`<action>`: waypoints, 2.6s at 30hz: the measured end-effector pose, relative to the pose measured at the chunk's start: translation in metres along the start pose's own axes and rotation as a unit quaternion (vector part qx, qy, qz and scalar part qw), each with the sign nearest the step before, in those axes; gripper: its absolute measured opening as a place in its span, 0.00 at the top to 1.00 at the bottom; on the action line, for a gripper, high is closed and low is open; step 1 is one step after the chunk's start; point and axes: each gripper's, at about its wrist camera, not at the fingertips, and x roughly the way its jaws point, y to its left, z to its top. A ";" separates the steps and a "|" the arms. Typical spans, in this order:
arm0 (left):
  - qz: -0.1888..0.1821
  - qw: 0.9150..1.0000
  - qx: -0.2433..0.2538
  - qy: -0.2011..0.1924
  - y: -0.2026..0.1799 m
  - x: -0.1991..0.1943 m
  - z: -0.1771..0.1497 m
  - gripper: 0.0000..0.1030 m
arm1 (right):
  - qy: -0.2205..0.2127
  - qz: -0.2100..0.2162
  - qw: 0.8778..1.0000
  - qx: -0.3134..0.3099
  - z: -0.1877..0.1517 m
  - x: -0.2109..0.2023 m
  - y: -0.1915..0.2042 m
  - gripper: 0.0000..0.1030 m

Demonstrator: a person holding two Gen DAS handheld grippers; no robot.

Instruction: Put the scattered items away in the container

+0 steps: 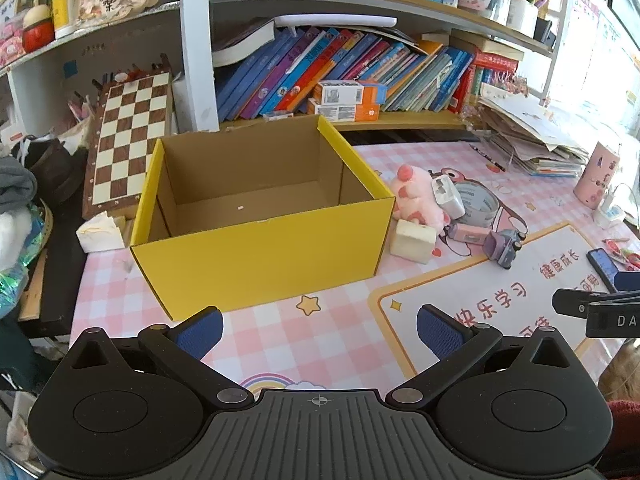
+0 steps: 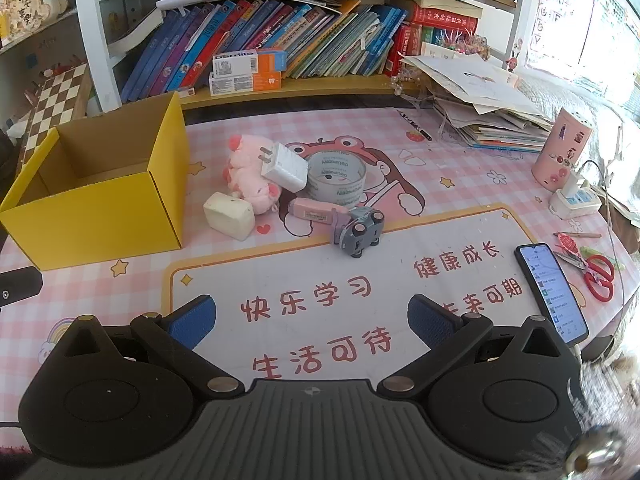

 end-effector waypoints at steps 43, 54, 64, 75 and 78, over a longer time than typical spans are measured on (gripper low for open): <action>-0.002 1.000 0.000 0.009 0.013 0.012 0.010 0.00 | 0.007 -0.003 1.000 -0.013 0.010 0.012 0.012 0.00; -0.002 1.000 -0.003 0.010 0.014 0.012 0.009 0.00 | 0.010 -0.004 1.000 -0.018 0.012 0.013 0.014 0.00; -0.002 1.000 -0.005 0.012 0.015 0.012 0.010 0.00 | 0.013 -0.004 1.000 -0.021 0.012 0.015 0.015 0.00; -0.002 1.000 -0.008 0.012 0.016 0.013 0.010 0.00 | 0.014 -0.003 1.000 -0.027 0.013 0.016 0.018 0.00; -0.003 1.000 -0.009 0.012 0.015 0.012 0.009 0.00 | 0.015 -0.004 0.999 -0.028 0.013 0.016 0.018 0.00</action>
